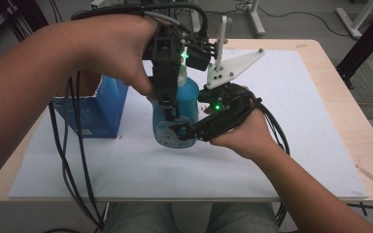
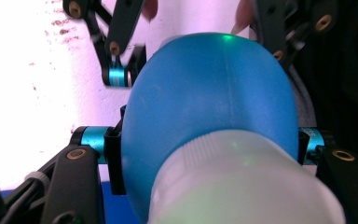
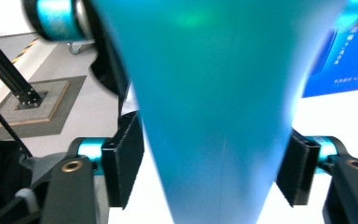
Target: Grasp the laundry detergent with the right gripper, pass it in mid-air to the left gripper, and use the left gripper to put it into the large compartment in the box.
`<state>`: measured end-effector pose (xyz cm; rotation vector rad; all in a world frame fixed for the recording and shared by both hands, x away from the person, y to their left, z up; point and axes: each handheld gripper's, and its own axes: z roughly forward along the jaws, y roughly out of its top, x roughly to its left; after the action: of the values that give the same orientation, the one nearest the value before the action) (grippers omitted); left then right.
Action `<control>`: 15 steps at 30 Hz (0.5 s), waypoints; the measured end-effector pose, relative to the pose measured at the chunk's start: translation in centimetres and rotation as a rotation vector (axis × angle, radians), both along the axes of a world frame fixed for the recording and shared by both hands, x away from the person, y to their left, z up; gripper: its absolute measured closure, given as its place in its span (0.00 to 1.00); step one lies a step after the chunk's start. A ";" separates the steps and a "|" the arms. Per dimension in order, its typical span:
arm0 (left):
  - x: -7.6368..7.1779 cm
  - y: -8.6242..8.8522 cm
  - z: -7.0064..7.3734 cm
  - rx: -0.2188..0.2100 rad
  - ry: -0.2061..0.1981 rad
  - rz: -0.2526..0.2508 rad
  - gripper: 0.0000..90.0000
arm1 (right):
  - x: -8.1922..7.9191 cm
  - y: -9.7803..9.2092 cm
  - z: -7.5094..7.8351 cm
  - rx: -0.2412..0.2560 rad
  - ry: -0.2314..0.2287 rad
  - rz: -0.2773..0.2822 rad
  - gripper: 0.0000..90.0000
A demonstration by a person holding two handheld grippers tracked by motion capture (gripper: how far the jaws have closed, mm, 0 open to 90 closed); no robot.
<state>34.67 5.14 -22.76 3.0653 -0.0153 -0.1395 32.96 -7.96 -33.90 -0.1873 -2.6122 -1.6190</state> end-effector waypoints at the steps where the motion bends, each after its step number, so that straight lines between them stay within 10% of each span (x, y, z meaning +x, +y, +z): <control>1: 0.0 0.0 0.0 0.000 0.000 0.000 0.43 | 0.0 0.0 0.0 0.000 0.000 0.000 0.34; 15: 0.2 0.7 0.3 0.005 0.017 0.028 0.43 | 0.0 -2.0 0.4 -0.082 -0.050 -0.043 0.15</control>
<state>34.83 5.87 -22.42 3.0680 0.0294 -0.1645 32.93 -10.00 -33.45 -0.2108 -2.7331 -1.5506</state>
